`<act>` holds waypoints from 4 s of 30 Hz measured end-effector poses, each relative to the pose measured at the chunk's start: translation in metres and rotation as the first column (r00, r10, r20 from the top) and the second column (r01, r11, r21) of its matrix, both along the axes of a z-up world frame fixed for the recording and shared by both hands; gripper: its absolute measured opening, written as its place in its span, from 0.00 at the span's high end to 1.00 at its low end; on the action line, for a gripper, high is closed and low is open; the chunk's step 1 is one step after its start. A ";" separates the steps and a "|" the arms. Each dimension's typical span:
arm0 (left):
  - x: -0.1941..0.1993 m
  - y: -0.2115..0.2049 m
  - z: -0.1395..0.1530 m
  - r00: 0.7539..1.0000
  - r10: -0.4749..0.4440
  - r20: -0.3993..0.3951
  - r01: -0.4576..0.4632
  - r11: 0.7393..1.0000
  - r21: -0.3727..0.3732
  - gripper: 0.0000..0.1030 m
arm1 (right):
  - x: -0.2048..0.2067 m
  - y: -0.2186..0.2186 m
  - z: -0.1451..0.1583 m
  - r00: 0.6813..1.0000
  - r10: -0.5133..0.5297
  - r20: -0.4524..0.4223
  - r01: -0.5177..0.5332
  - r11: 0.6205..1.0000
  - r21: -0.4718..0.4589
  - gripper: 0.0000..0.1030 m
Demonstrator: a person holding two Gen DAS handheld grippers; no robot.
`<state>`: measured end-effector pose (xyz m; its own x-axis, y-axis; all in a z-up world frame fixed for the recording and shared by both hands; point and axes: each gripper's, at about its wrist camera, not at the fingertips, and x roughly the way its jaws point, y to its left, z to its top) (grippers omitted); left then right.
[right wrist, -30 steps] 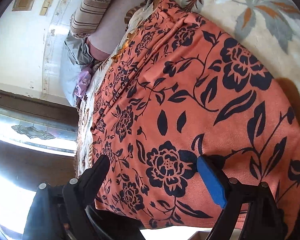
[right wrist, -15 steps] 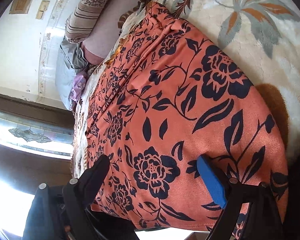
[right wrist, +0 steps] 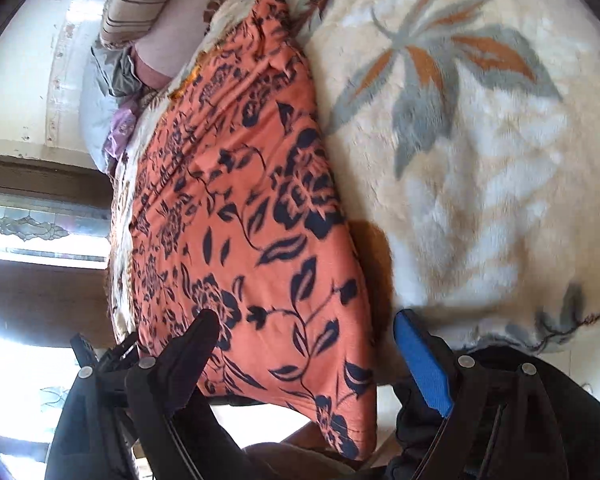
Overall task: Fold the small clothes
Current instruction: 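Grasp the shirt hem with the left gripper while the right gripper grasps it too, then lift the hem with both grippers and fold it toward the collar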
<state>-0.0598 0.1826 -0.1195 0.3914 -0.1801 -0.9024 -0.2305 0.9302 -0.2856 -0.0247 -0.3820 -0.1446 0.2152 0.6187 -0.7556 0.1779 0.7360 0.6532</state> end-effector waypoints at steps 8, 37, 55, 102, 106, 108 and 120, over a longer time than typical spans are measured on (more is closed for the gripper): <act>-0.005 0.002 0.001 0.999 -0.033 -0.025 0.033 0.999 -0.003 0.12 | -0.013 0.007 -0.004 1.000 0.013 -0.006 -0.013 1.000 0.022 0.42; -0.004 0.013 -0.010 0.998 -0.050 -0.046 0.046 0.995 -0.088 0.67 | -0.007 0.004 -0.005 0.999 -0.037 -0.006 0.038 0.995 0.089 0.88; 0.013 0.011 0.042 0.990 -0.117 0.078 0.122 0.991 -0.060 0.94 | 0.001 -0.002 0.039 0.993 -0.076 0.086 0.057 0.976 0.209 0.90; 0.080 -0.003 0.100 0.941 -0.172 0.293 0.193 0.980 -0.045 0.93 | 0.003 0.029 0.040 0.985 -0.084 0.152 0.030 0.944 0.328 0.91; 0.069 -0.013 0.118 0.916 -0.236 0.326 0.257 0.966 -0.022 0.93 | 0.026 0.019 0.060 0.969 -0.110 0.222 0.017 0.922 0.386 0.91; 0.087 -0.012 0.132 0.904 -0.241 0.353 0.270 0.962 -0.036 0.93 | 0.057 0.016 0.072 0.960 -0.115 0.256 0.004 0.917 0.398 0.91; 0.341 0.009 0.052 0.992 -0.097 0.085 0.101 0.994 -0.051 0.38 | 0.285 -0.016 0.033 0.924 -0.335 0.187 0.306 0.937 0.168 0.22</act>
<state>0.2815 0.1912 -0.0679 0.4420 -0.2699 -0.8555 -0.1116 0.9297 -0.3510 0.2601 -0.3978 -0.1114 0.5628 0.5820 -0.5870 0.2384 0.5657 0.7894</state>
